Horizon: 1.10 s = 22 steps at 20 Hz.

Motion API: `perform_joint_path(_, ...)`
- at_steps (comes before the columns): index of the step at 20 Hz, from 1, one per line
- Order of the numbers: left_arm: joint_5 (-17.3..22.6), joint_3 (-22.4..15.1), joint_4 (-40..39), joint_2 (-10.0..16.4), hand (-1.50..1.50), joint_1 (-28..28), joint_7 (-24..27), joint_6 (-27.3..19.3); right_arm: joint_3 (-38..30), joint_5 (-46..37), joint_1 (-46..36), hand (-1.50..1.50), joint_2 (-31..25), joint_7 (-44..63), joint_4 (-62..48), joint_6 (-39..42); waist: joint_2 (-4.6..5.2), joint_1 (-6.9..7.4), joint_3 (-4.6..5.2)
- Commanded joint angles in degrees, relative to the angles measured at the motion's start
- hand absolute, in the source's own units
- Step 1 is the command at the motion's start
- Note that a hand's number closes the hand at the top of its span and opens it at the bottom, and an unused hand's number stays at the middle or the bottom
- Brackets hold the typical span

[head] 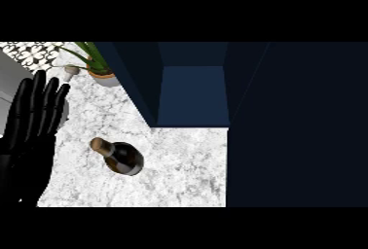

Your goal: Pick up the wine, place it into the cabinet and close the cabinet

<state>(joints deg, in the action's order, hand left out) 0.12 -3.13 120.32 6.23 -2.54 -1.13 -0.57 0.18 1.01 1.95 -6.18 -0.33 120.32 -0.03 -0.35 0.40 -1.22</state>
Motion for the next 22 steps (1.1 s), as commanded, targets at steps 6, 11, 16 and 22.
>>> perform_joint_path(6, -4.62, -5.02, -15.58, -5.12, -1.5, -17.0, -6.32, -2.91, 1.58, 2.29, 7.96, -1.5, 0.49, -1.02, 7.92, 2.84, 0.47, -2.14, 1.18)
perform_joint_path(11, 4.45, -11.68, -10.71, -6.17, -1.5, -13.86, -17.39, -10.5, 12.36, 8.01, 10.57, -1.5, -2.11, 8.63, 14.4, 10.51, 0.13, -1.58, 1.21)
perform_joint_path(16, -0.52, -21.24, -3.45, -6.22, -1.5, -15.3, -27.34, -20.99, 11.36, 11.34, 17.75, -1.5, -4.13, 11.61, 23.77, 11.96, 0.05, -1.13, 1.18)
perform_joint_path(22, -7.23, -27.75, 3.61, -6.23, -1.5, -18.55, -37.94, -28.58, 13.08, 10.76, 15.71, -1.5, -3.68, 18.36, 28.21, 8.55, 0.06, -0.7, 1.19)
